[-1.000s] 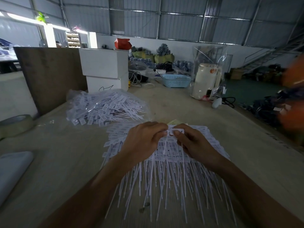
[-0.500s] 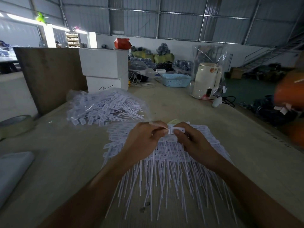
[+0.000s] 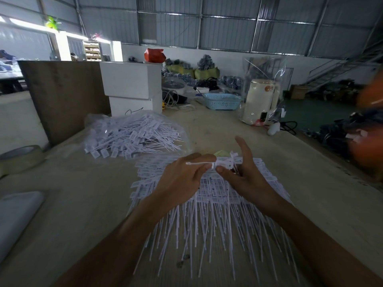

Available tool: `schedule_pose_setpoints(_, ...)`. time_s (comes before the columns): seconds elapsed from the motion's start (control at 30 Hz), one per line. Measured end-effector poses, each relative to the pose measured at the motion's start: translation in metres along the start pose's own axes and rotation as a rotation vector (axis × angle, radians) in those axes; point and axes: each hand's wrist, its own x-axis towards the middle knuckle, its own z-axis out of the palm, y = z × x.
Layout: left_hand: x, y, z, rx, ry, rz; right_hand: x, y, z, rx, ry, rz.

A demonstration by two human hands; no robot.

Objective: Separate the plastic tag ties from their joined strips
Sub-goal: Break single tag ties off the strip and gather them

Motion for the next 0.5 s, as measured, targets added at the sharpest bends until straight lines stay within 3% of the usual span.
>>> schedule_pose_setpoints(0.27,0.000,0.004,-0.002,0.040,0.009,-0.004,-0.001,-0.004,-0.004,0.097,-0.043,0.112)
schedule_pose_setpoints(0.5,0.001,0.007,-0.003,0.102,-0.011,0.044,-0.002,-0.002,0.007,-0.172,-0.059,-0.076)
